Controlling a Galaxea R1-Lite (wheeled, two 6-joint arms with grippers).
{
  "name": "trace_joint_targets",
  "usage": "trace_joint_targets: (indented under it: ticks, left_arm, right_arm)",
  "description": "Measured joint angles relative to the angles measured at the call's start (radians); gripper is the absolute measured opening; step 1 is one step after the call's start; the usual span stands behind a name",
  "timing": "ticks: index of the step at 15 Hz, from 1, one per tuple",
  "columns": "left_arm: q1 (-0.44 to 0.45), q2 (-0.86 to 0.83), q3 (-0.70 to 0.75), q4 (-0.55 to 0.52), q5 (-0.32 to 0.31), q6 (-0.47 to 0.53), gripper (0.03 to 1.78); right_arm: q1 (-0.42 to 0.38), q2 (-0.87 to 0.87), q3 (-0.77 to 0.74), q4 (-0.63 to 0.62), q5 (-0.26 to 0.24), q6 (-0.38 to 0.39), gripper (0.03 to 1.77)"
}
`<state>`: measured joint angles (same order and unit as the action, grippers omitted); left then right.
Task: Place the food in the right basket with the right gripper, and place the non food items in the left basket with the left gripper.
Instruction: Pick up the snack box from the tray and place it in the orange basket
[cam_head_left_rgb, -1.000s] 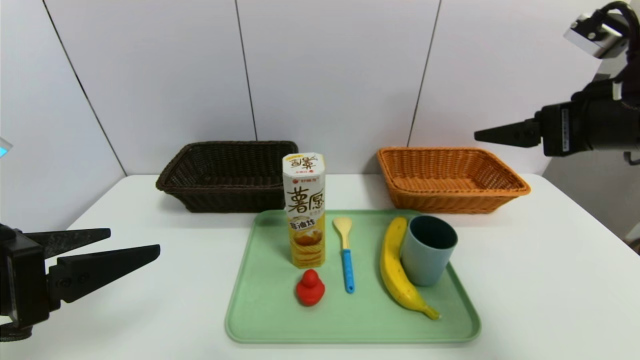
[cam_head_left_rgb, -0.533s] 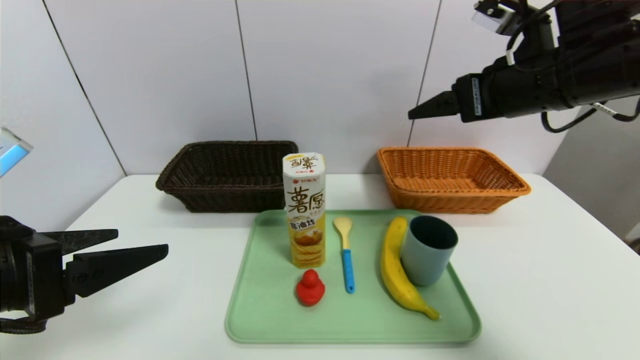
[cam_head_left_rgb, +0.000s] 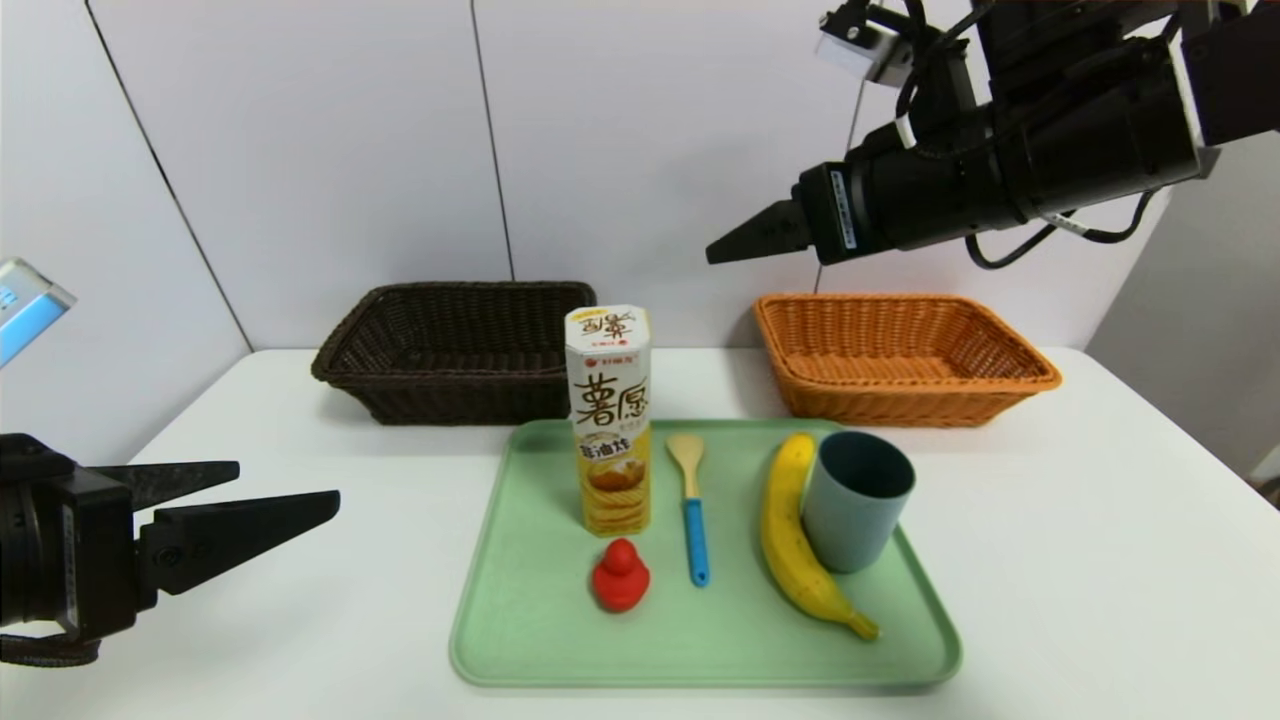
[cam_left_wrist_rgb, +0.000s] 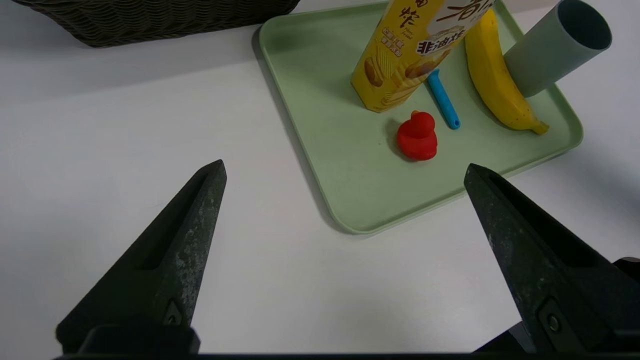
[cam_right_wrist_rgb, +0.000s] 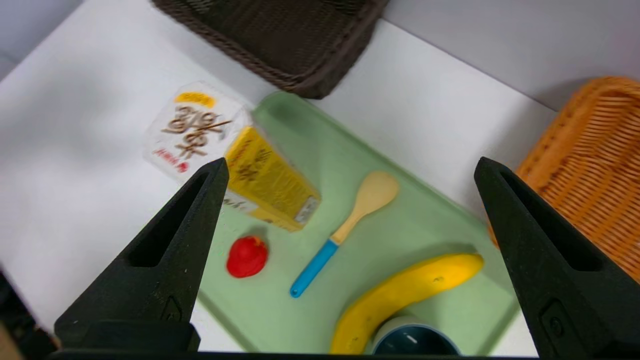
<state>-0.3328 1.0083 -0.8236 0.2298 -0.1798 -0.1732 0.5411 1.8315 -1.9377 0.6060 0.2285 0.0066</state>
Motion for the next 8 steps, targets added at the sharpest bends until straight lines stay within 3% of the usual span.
trace_joint_targets:
  ticks: [4,6,8]
  left_arm:
    - [0.0,-0.005,0.0,0.0,0.001,-0.001,1.69]
    - [0.001,-0.008,0.002,0.0,0.001,-0.002,1.69]
    - [0.001,-0.009,0.004,0.001,0.002,-0.002,1.69]
  right_arm:
    - [0.004,-0.038,0.094,-0.024,0.156,-0.031,1.69]
    - [0.004,-0.067,0.208,-0.101,0.228,-0.092,1.69]
    - [0.004,-0.088,0.354,-0.24,0.267,-0.155,1.69]
